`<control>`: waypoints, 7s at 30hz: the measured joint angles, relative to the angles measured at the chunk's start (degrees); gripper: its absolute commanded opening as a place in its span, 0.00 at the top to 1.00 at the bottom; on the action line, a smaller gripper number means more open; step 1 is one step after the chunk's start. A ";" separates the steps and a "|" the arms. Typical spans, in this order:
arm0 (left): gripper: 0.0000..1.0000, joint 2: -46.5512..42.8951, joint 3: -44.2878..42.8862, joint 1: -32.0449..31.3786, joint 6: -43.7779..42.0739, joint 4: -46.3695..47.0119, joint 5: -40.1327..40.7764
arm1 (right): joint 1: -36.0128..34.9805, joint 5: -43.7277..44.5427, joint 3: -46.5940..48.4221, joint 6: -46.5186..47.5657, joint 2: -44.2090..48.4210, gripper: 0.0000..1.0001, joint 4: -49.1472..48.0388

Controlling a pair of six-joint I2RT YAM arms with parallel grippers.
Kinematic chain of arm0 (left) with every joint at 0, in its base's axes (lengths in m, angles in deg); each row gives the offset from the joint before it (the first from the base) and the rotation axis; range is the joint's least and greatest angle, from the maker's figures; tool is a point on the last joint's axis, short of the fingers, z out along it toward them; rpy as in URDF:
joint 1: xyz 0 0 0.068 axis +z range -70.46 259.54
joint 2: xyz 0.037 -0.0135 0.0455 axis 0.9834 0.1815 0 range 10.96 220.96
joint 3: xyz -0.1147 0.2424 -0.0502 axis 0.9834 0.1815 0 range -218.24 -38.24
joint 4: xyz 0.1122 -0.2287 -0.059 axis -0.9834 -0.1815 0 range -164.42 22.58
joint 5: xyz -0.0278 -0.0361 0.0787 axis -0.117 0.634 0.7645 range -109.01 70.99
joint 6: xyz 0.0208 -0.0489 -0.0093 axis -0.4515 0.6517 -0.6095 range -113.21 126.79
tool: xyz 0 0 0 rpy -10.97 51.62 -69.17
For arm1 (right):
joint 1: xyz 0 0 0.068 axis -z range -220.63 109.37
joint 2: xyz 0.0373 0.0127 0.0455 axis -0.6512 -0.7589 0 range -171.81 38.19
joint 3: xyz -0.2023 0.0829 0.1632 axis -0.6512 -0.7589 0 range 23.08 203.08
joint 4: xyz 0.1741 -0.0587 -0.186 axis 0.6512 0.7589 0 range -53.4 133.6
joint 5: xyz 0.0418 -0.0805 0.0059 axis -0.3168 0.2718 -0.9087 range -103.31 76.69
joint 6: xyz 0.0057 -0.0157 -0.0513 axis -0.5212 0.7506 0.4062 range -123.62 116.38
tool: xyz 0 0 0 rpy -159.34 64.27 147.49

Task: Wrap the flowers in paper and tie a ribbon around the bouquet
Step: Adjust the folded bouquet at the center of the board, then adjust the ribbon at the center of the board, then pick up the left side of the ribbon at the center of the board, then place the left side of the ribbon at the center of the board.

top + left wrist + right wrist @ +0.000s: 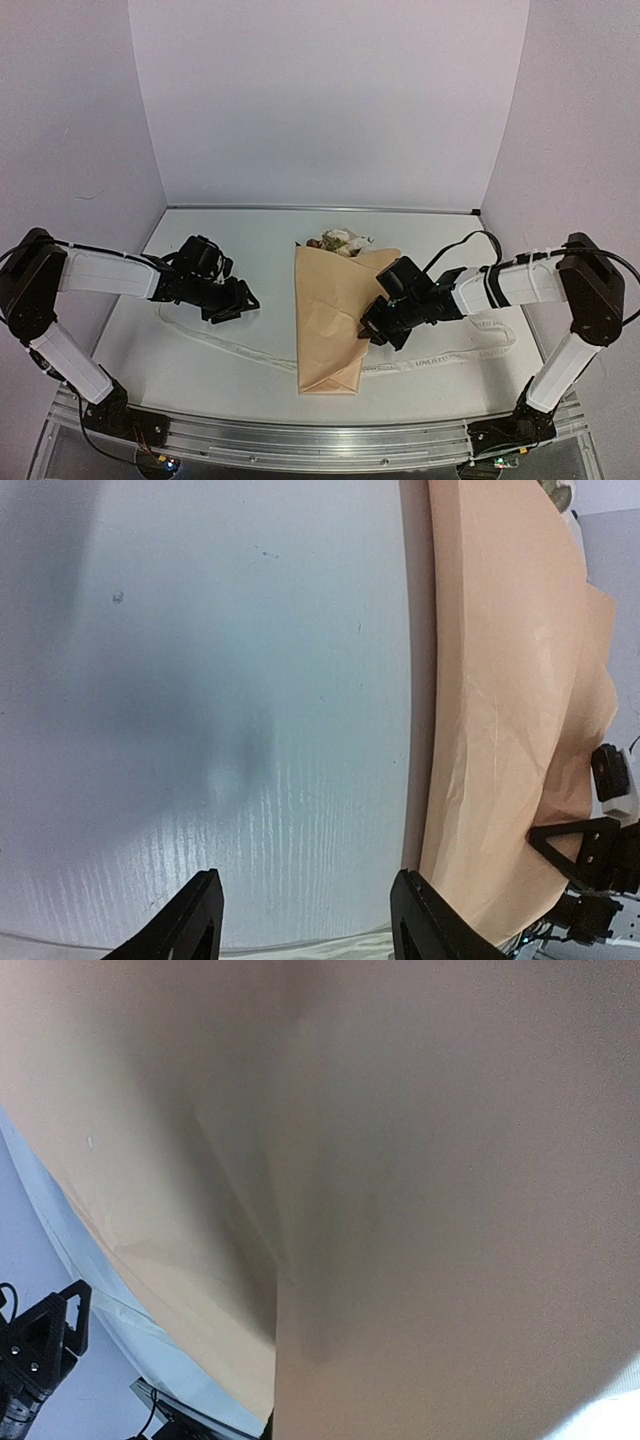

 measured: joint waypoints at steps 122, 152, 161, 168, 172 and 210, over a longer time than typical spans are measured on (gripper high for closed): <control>1.00 5.62 -3.78 22.22 11.36 -4.44 25.58 | 47.02 16.92 -5.69 23.63 11.20 1.00 28.18; 1.00 11.35 -8.26 27.51 10.31 4.48 18.95 | 47.50 13.41 10.11 28.07 1.28 1.00 26.75; 1.00 10.54 -6.03 27.51 8.99 11.92 16.20 | 47.38 10.05 12.06 30.23 0.52 1.00 26.43; 1.00 6.78 -4.74 26.59 4.19 21.86 6.77 | 44.72 7.22 8.28 31.10 6.46 1.00 25.08; 1.00 6.49 -8.61 19.41 -4.26 25.16 -1.67 | 42.43 5.73 6.92 31.69 9.33 1.00 24.75; 0.97 49.79 -76.79 -25.67 -65.37 -17.69 -24.88 | 36.35 -7.52 22.79 34.66 -3.24 0.98 26.06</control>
